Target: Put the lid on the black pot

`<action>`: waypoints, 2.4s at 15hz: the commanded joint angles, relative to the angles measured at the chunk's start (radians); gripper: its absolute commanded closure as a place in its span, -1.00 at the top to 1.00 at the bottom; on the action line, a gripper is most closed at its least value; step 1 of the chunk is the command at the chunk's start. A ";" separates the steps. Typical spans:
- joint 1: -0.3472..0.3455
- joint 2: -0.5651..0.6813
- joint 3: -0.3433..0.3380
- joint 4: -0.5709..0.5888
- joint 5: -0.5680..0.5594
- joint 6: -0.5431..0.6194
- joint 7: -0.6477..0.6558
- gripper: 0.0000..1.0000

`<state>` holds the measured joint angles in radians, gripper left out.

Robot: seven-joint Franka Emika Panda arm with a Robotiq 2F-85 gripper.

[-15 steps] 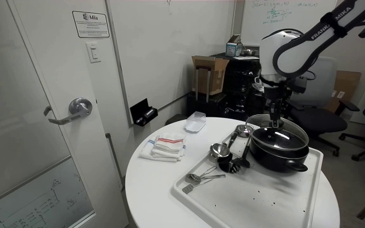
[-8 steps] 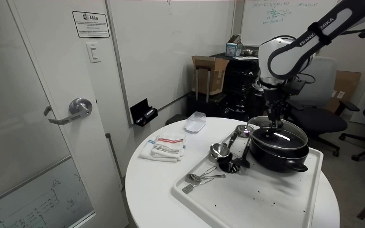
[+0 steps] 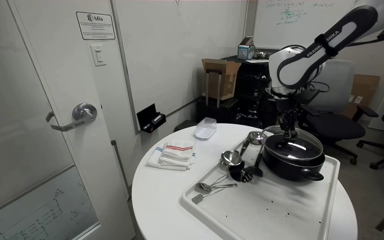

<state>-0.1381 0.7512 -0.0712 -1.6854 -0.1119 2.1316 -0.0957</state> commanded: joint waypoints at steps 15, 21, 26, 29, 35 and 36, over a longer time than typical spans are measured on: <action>-0.025 0.050 -0.009 0.057 0.035 -0.075 0.018 -0.50; -0.027 0.053 -0.010 0.054 0.037 -0.080 0.019 -0.50; -0.032 0.043 -0.010 0.032 0.038 -0.079 0.016 -0.50; -0.035 0.044 -0.012 0.027 0.036 -0.071 0.016 -0.50; -0.040 0.046 -0.010 0.029 0.038 -0.070 0.014 -0.50; -0.040 0.047 -0.009 0.031 0.039 -0.071 0.014 -0.50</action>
<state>-0.1772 0.8138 -0.0792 -1.6552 -0.0977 2.0856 -0.0779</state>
